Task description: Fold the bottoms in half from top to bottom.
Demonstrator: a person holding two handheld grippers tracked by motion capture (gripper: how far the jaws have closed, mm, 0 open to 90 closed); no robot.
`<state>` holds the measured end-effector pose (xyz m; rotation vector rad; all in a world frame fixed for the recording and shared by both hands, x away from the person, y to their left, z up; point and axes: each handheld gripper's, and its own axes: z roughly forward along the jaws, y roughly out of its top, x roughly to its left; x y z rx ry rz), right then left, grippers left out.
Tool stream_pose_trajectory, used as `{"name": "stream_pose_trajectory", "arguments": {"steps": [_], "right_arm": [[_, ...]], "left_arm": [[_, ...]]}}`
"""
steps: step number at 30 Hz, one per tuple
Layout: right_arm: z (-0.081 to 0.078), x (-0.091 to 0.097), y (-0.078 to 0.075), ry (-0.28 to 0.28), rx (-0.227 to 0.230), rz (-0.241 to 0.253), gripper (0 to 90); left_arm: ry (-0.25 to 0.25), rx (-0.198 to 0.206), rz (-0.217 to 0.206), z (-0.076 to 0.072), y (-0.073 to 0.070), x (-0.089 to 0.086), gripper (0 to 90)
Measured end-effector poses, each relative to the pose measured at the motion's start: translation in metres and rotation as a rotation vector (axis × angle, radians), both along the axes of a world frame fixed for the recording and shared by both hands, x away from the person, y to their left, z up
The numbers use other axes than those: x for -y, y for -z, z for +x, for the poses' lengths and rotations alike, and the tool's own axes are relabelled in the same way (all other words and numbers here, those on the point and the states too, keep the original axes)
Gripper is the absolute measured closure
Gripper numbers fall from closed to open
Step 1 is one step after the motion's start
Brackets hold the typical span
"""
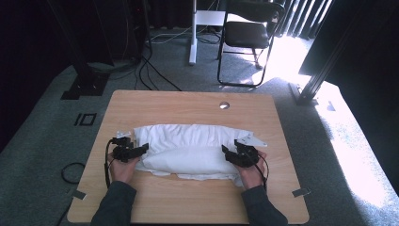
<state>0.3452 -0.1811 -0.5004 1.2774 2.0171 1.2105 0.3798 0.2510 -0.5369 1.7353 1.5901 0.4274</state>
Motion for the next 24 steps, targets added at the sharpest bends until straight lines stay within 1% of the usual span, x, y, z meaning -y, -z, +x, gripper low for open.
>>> {"name": "stream_pose_trajectory", "arguments": {"steps": [3, 4, 5, 6, 9, 10, 11, 12, 13, 16, 17, 19, 22, 24], "right_arm": [[0.001, 0.0, 0.002, 0.005, -0.005, -0.003, 38.1], [0.003, 0.0, 0.006, 0.005, -0.016, -0.005, 38.1], [0.003, 0.0, 0.006, 0.005, -0.016, -0.005, 38.1], [0.005, -0.001, 0.009, 0.007, -0.023, -0.007, 38.1], [0.008, -0.003, 0.014, 0.006, -0.036, -0.008, 38.1], [0.008, -0.003, 0.014, 0.006, -0.036, -0.008, 38.1], [0.009, -0.004, 0.016, 0.004, -0.041, -0.007, 38.1], [0.01, -0.006, 0.019, 0.002, -0.052, -0.009, 38.2], [0.01, -0.007, 0.021, 0.0, -0.055, -0.01, 38.2], [0.011, -0.01, 0.024, -0.003, -0.061, -0.013, 38.2], [0.011, -0.01, 0.024, -0.004, -0.059, -0.016, 38.2], [0.01, -0.01, 0.023, -0.007, -0.055, -0.024, 38.2], [0.01, -0.01, 0.024, -0.008, -0.057, -0.025, 38.1], [0.011, -0.011, 0.025, -0.009, -0.059, -0.026, 38.1]], "left_arm": [[-0.003, -0.007, -0.003, 0.002, 0.004, 0.001, 23.4], [-0.013, -0.014, -0.001, 0.004, 0.007, 0.001, 20.9], [-0.013, -0.014, -0.001, 0.004, 0.007, 0.001, 20.5], [-0.003, -0.014, 0.001, 0.005, 0.009, 0.002, 20.3], [-0.006, -0.016, 0.004, 0.005, 0.009, 0.003, 19.0], [0.001, -0.009, 0.007, 0.004, 0.01, 0.005, 19.0], [0.026, -0.011, -0.012, 0.003, 0.01, 0.006, 18.9], [0.041, -0.015, -0.05, 0.003, 0.01, 0.006, 19.0], [0.057, -0.016, -0.064, 0.003, 0.01, 0.006, 19.2], [0.069, -0.019, 0.001, 0.002, 0.009, 0.013, 20.7], [0.065, -0.019, 0.018, 0.001, 0.009, 0.015, 20.9], [0.049, -0.018, 0.059, 0.0, 0.008, 0.016, 26.9], [0.028, -0.02, 0.101, -0.001, 0.007, 0.015, 43.1], [0.026, -0.022, 0.097, -0.001, 0.006, 0.013, 59.1]]}}
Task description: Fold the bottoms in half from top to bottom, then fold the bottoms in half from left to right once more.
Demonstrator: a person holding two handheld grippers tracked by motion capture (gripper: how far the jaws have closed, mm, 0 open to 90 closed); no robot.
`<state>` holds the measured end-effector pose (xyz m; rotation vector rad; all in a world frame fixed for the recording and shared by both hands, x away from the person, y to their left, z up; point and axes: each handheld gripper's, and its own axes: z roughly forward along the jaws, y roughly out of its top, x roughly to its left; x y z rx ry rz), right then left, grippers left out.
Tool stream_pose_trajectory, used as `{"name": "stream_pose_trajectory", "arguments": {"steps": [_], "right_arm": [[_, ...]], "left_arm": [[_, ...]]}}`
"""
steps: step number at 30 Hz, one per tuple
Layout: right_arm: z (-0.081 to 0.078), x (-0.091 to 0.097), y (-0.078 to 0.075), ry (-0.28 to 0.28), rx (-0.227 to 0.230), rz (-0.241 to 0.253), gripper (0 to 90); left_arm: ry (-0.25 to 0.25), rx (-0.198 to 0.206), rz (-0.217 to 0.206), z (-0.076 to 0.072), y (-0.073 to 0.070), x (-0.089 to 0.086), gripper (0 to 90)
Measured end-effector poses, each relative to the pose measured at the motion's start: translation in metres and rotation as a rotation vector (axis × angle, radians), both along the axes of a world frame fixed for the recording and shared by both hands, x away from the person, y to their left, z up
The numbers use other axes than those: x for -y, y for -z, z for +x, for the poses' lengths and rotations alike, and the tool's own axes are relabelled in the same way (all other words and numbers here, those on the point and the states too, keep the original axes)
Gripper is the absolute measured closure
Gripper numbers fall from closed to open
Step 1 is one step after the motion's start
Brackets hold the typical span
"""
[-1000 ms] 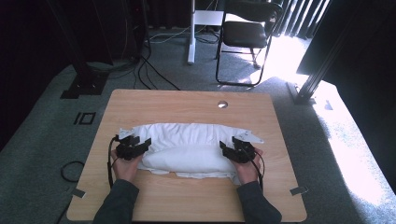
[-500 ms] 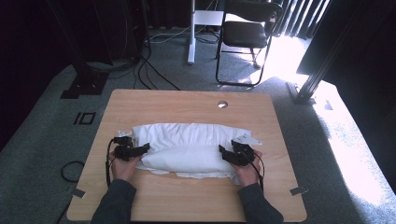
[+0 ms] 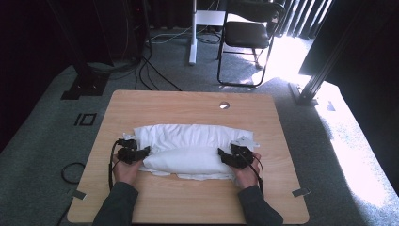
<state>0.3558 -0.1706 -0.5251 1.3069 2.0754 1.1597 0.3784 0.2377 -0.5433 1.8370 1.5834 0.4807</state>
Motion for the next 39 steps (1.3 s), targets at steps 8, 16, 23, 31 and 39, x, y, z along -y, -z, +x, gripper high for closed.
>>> {"name": "stream_pose_trajectory", "arguments": {"steps": [8, 16, 23, 31, 39], "right_arm": [[0.001, -0.001, 0.003, -0.002, -0.009, -0.002, 38.1], [-0.001, -0.001, -0.001, -0.007, 0.0, -0.008, 38.1], [-0.001, -0.003, -0.002, -0.008, 0.003, -0.008, 38.1], [0.001, -0.014, -0.013, -0.053, 0.025, -0.013, 43.3], [0.0, -0.042, -0.018, -0.152, 0.055, -0.06, 49.0]], "left_arm": [[0.032, -0.013, -0.057, -0.002, 0.002, -0.009, 84.6], [0.033, -0.035, -0.124, -0.001, 0.003, -0.016, 87.6], [0.035, -0.035, -0.129, -0.001, 0.002, -0.017, 87.8], [0.041, 0.012, -0.196, -0.006, -0.012, -0.025, 88.2], [0.067, 0.078, -0.271, -0.007, -0.037, -0.029, 88.2]]}}
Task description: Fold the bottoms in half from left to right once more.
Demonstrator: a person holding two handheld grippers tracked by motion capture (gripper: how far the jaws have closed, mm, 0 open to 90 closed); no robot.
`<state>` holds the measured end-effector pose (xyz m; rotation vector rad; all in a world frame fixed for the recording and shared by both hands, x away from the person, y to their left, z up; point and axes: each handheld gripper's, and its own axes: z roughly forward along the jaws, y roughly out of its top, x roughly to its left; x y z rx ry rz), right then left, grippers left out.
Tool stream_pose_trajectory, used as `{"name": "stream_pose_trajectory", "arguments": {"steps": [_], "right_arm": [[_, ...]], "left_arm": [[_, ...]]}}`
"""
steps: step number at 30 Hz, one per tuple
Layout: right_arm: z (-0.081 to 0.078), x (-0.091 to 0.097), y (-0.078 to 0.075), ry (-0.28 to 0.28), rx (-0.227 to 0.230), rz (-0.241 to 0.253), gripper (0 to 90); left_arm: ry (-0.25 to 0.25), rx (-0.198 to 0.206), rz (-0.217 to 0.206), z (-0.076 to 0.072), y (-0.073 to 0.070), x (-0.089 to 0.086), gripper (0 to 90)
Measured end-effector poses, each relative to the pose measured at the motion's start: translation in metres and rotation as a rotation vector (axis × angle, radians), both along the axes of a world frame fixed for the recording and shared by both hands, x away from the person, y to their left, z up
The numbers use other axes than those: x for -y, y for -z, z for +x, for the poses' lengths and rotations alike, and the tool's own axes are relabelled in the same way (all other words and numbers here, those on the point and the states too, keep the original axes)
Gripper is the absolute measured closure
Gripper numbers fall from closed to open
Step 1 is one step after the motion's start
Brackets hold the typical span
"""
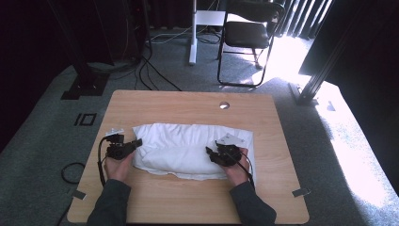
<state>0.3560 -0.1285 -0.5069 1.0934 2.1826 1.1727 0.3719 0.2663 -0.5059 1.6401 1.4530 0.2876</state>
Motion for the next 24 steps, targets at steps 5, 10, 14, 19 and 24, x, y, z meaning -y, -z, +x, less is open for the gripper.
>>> {"name": "stream_pose_trajectory", "arguments": {"steps": [5, 10, 14, 19, 24], "right_arm": [[-0.001, -0.011, -0.001, -0.038, 0.016, -0.034, 48.9], [0.008, -0.029, 0.013, -0.073, -0.034, -0.095, 46.9], [0.016, -0.04, 0.025, -0.072, -0.067, -0.095, 46.2], [0.022, -0.049, 0.031, -0.079, -0.094, -0.096, 46.2], [0.029, -0.066, 0.037, -0.081, -0.119, -0.069, 46.6]], "left_arm": [[0.006, 0.038, -0.029, -0.001, -0.016, -0.001, 88.3], [0.026, 0.088, -0.065, -0.003, -0.04, 0.0, 88.4], [0.048, 0.129, -0.066, -0.004, -0.056, 0.006, 88.4], [0.071, 0.166, -0.07, -0.004, -0.072, 0.013, 88.5], [0.11, 0.217, -0.082, -0.001, -0.089, 0.024, 88.4]]}}
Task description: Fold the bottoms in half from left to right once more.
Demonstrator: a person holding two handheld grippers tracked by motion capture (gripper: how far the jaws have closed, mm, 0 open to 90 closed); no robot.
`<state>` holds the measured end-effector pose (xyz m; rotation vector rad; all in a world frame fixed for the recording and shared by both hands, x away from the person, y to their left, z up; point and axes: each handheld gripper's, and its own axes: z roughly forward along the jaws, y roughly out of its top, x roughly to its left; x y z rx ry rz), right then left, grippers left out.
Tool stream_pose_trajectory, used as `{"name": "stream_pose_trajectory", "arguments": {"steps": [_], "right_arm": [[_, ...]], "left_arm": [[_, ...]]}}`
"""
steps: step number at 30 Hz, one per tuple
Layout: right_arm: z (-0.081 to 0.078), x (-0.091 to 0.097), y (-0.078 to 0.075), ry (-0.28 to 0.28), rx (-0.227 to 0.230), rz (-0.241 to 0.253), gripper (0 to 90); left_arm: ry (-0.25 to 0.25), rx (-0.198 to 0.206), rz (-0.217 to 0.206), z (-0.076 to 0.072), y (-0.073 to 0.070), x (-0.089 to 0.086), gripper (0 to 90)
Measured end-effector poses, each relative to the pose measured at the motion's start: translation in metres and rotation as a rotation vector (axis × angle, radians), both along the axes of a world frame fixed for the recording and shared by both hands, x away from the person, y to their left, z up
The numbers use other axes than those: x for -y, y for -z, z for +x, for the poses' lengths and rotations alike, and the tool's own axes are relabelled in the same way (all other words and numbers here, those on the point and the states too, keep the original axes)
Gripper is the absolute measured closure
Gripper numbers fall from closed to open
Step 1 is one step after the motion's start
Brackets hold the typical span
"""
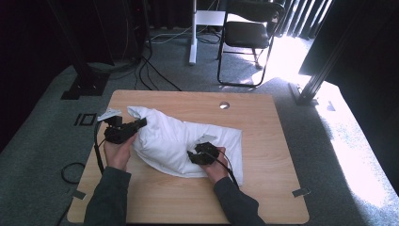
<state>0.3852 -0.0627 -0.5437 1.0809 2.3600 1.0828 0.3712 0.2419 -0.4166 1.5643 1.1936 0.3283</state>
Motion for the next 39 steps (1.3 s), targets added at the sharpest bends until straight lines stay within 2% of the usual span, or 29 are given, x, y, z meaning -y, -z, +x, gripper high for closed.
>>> {"name": "stream_pose_trajectory", "arguments": {"steps": [1, 3, 8, 9, 10, 12, 13, 14, 15, 17, 19, 21, 24, 26, 27, 29, 32, 34, 38, 39], "right_arm": [[0.0, 0.0, 0.0, 0.0, 0.0, 0.0, 46.6], [0.002, -0.01, 0.002, 0.009, -0.018, 0.039, 46.6], [0.005, -0.025, 0.001, -0.02, -0.032, 0.06, 45.5], [0.007, -0.026, -0.002, -0.046, -0.077, 0.121, 38.9], [0.006, -0.024, -0.006, -0.049, -0.081, 0.139, 37.7], [-0.001, -0.014, -0.019, -0.06, -0.042, 0.168, 37.0], [-0.001, -0.014, -0.019, -0.06, -0.042, 0.168, 37.0], [-0.006, -0.006, -0.026, -0.068, -0.017, 0.182, 37.0], [-0.015, 0.013, -0.038, -0.043, 0.05, 0.142, 38.1], [-0.02, 0.034, -0.042, -0.003, 0.084, 0.106, 38.7], [-0.023, 0.057, -0.039, 0.025, 0.072, 0.088, 38.3], [-0.024, 0.071, -0.03, 0.051, 0.057, 0.059, 37.8], [-0.02, 0.086, -0.009, 0.078, -0.014, 0.059, 37.1], [-0.019, 0.087, -0.005, 0.079, -0.03, 0.059, 36.7], [-0.016, 0.082, 0.005, 0.073, -0.056, 0.05, 36.8], [-0.014, 0.072, 0.01, 0.068, -0.065, 0.028, 36.8], [-0.014, 0.063, 0.01, 0.069, -0.055, 0.023, 36.9], [-0.012, 0.05, 0.012, 0.058, -0.05, 0.038, 36.9], [-0.009, 0.036, 0.012, 0.043, -0.049, 0.049, 36.9], [-0.006, 0.028, 0.011, 0.019, -0.054, 0.053, 36.2]], "left_arm": [[0.0, 0.0, 0.0, 0.0, 0.0, 0.0, 88.4], [0.023, 0.019, -0.012, 0.002, -0.007, 0.009, 88.5], [0.044, 0.037, -0.012, 0.002, -0.011, 0.017, 88.4], [0.047, 0.045, -0.003, 0.003, -0.013, 0.022, 88.4], [0.05, 0.045, -0.006, 0.003, -0.013, 0.021, 88.4], [0.049, 0.043, -0.006, 0.003, -0.014, 0.02, 88.4], [0.049, 0.043, -0.006, 0.003, -0.014, 0.02, 88.4], [0.046, 0.04, -0.007, 0.003, -0.014, 0.018, 88.4], [0.047, 0.041, -0.004, 0.003, -0.014, 0.018, 88.4], [0.047, 0.041, -0.003, 0.002, -0.014, 0.017, 88.4], [0.051, 0.044, -0.002, 0.001, -0.015, 0.018, 88.4], [0.054, 0.046, -0.005, 0.001, -0.015, 0.021, 88.4], [0.068, 0.051, -0.004, 0.002, -0.017, 0.028, 88.4], [0.068, 0.051, -0.004, 0.002, -0.017, 0.028, 88.3], [0.083, 0.055, 0.004, 0.004, -0.019, 0.036, 88.3], [0.094, 0.06, 0.015, 0.004, -0.022, 0.04, 88.3], [0.098, 0.064, 0.02, 0.004, -0.024, 0.042, 88.3], [0.105, 0.076, 0.051, 0.003, -0.029, 0.049, 88.3], [0.115, 0.076, 0.055, 0.003, -0.029, 0.054, 88.3], [0.131, 0.071, 0.073, 0.004, -0.026, 0.064, 88.3]]}}
